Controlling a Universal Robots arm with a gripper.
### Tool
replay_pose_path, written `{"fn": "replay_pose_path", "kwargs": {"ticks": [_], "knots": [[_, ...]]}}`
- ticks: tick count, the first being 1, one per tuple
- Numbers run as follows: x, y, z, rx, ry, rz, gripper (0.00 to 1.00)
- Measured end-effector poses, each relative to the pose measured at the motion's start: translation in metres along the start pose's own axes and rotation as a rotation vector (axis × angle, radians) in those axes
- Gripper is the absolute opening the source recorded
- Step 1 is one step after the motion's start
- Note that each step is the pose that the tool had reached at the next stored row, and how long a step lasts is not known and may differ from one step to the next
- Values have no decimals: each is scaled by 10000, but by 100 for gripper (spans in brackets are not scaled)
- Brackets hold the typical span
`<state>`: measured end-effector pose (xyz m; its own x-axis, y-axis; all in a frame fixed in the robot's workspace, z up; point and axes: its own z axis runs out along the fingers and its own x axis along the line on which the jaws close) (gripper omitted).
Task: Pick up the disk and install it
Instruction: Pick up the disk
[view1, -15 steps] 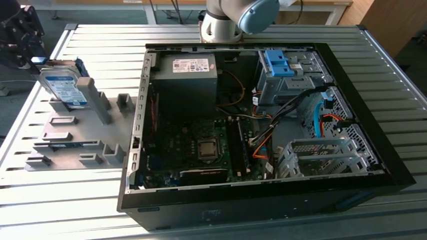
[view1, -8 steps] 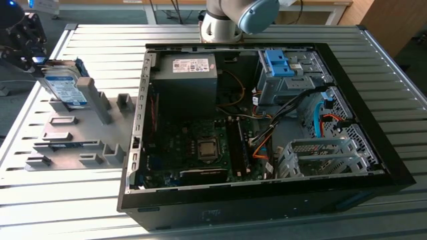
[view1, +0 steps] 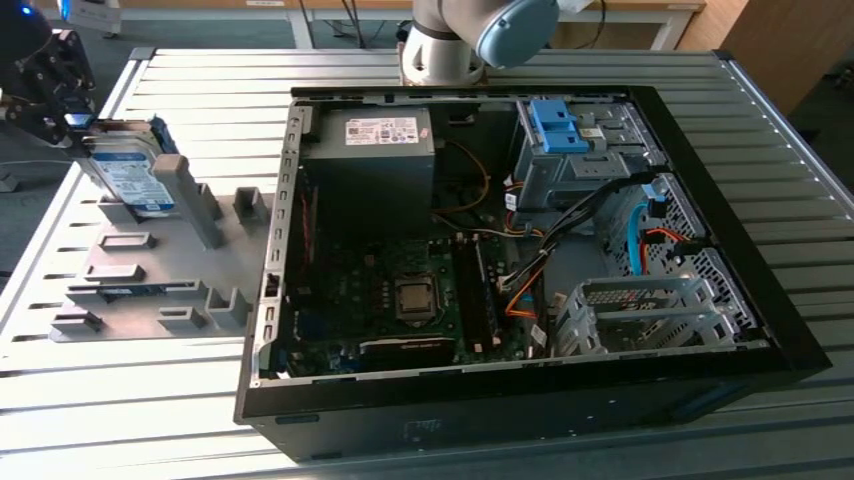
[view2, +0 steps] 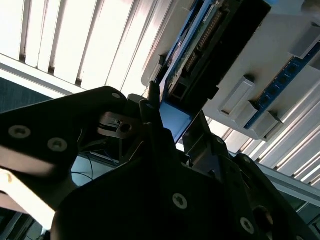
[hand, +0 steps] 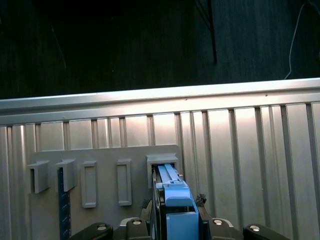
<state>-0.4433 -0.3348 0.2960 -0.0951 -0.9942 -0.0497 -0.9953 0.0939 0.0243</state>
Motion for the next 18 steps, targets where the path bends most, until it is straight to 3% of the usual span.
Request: {"fn": "replay_pose_path", "kwargs": {"ticks": [8, 10, 18], "knots": [[0, -1, 27, 0, 0, 0, 52], [0, -1, 41, 1, 0, 1, 44], [2, -2, 70, 1, 5, 0, 42]]}}
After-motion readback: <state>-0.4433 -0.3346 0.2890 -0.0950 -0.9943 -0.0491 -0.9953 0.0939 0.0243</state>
